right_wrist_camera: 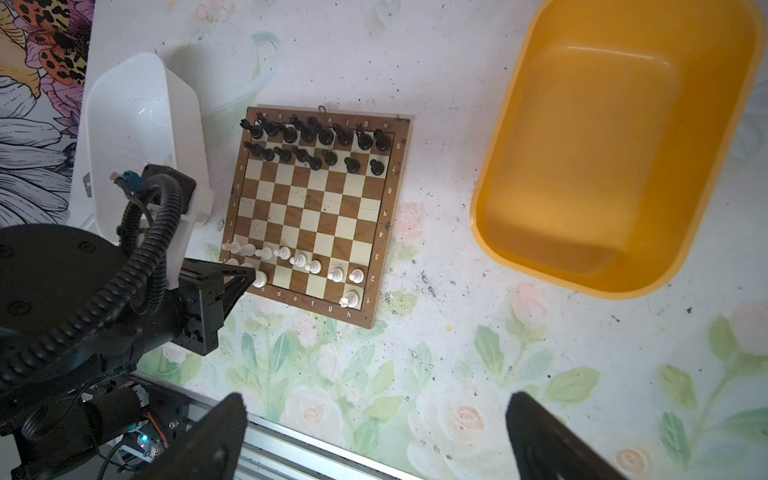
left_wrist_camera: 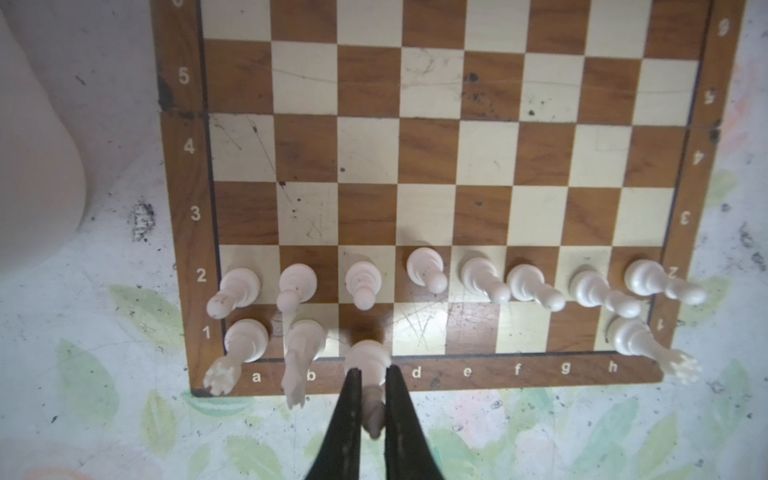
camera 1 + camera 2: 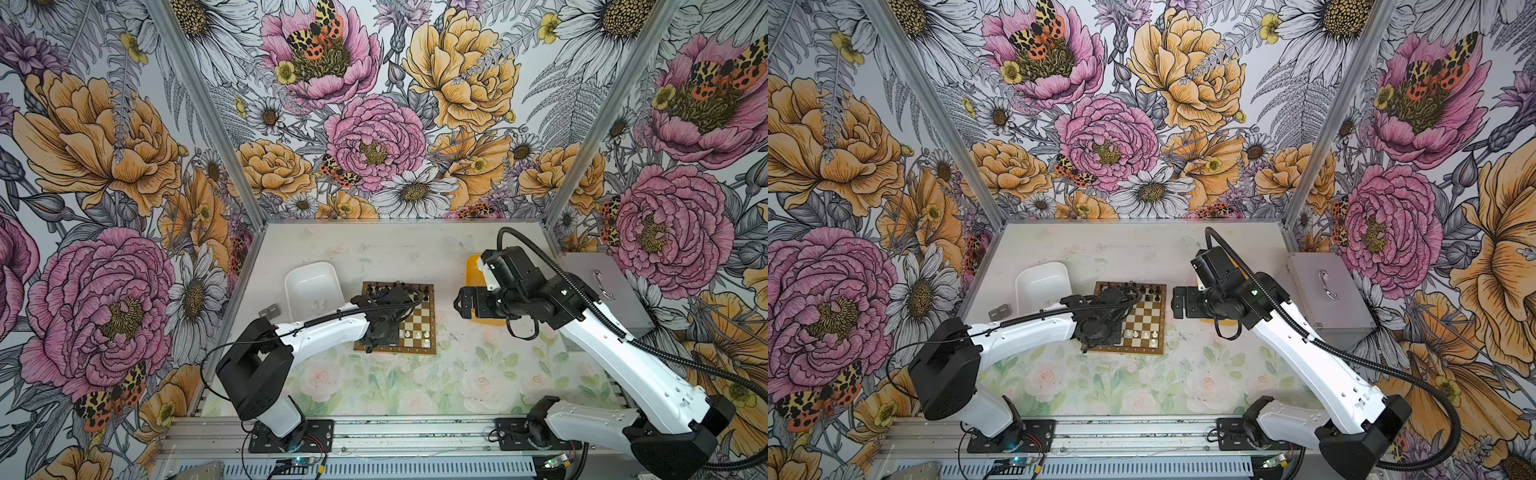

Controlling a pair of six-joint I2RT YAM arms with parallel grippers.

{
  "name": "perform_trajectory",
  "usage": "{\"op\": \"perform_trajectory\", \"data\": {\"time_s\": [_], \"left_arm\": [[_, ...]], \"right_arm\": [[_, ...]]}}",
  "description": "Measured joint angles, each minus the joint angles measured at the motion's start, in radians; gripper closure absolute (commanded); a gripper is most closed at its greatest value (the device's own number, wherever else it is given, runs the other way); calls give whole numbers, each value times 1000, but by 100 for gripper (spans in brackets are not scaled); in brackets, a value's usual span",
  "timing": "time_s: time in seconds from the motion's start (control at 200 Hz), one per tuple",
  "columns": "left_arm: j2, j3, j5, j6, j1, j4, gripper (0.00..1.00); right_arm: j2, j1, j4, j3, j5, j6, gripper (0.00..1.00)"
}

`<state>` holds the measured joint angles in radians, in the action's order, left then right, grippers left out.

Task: Set up the chess pieces on the board
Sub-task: 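Lower the white piece onto the empty square in the nearest row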

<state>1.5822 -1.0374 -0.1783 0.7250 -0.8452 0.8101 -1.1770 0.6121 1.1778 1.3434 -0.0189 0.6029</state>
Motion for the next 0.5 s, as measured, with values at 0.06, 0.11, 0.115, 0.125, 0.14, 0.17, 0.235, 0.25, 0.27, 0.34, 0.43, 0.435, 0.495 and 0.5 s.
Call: {"op": "perform_trajectory", "data": {"time_s": [0.06,0.11,0.115,0.125,0.14,0.17,0.235,0.25,0.27,0.34,0.43,0.435,0.495,0.5], "left_arm": [[0,0,0,-2,5,0,94],[0,0,0,-3,6,-1,94],[0,0,0,-3,6,-1,94],[0,0,0,-3,6,-1,94],[0,0,0,-3,6,-1,94],[0,0,0,-3,6,-2,94],[0,0,2,-4,10,-5,94],[0,0,3,-4,10,-6,94],[0,0,3,-4,11,-6,94],[0,0,5,-10,12,-8,93],[0,0,7,-17,12,-8,93],[0,0,7,-17,12,-8,93],[0,0,9,-19,13,-8,92],[0,0,10,-19,13,-8,92]], "right_arm": [[0,0,0,0,0,0,0],[0,0,0,0,0,0,0],[0,0,0,0,0,0,0],[0,0,0,0,0,0,0],[0,0,0,0,0,0,0],[0,0,0,0,0,0,0],[0,0,0,0,0,0,0],[0,0,0,0,0,0,0],[0,0,0,0,0,0,0],[0,0,0,0,0,0,0],[0,0,0,0,0,0,0],[0,0,0,0,0,0,0],[0,0,1,0,0,0,0],[0,0,1,0,0,0,0]]}}
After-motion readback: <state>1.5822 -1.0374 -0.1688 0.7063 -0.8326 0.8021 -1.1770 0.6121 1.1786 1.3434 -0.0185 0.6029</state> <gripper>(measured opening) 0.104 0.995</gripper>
